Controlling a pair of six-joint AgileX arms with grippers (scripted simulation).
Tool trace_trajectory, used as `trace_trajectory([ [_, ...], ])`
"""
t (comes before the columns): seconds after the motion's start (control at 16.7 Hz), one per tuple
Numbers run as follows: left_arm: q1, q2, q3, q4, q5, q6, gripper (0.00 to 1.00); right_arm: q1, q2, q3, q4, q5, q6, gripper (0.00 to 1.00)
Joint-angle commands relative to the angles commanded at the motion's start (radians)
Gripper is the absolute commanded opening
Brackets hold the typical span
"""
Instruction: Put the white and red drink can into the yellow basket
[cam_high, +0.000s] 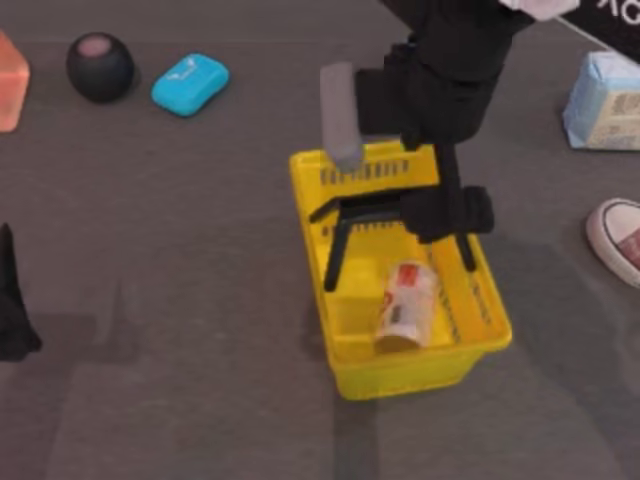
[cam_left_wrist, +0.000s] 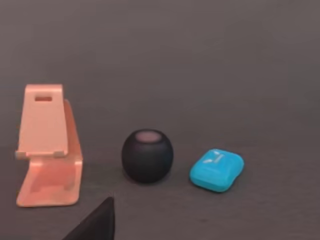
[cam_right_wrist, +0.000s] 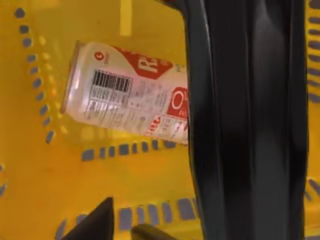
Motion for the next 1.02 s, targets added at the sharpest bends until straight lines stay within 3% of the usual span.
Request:
trace_trajectory([
  [0.24, 0.011, -0.143, -0.092, -0.052, -0.082, 0.033, 1.0, 0.044, 0.136, 0.133, -0.093, -0.002, -0.066, 1.0],
  [1.02, 0.011, -0.153, -0.098, -0.055, -0.087, 0.036, 1.0, 0.048, 0.129, 0.036, -0.01, -0.002, -0.07, 1.0],
])
